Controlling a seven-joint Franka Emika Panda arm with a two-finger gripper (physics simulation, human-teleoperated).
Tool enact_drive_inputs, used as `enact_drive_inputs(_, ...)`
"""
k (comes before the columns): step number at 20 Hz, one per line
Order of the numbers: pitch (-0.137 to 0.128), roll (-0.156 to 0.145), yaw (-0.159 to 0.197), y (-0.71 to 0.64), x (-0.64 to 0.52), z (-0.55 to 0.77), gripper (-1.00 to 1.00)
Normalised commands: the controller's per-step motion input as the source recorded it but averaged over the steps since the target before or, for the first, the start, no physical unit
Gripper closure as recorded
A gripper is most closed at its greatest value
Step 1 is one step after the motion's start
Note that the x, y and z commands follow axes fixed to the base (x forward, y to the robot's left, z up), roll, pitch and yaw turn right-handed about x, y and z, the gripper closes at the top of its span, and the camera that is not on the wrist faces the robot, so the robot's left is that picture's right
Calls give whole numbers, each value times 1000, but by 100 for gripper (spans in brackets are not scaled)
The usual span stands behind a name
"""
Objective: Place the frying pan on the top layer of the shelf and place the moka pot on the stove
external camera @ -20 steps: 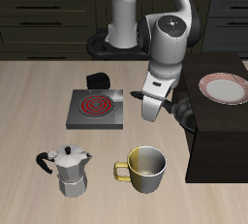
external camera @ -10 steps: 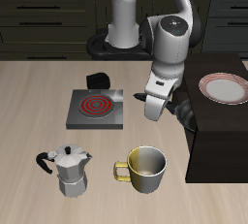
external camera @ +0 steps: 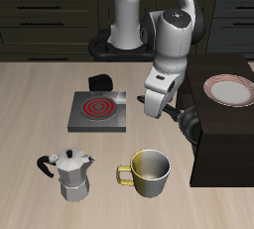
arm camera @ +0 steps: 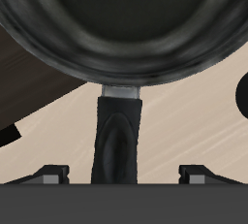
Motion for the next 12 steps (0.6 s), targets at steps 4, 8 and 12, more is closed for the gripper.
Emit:
enact_drive_inputs(4, 16, -16, -89, -99, -29, 142, -100)
enact_drive_inputs(8, 13, -28, -113, -181, -37, 226, -100)
enact_drive_inputs(12, 19, -34, -124, -392, -140, 234, -100)
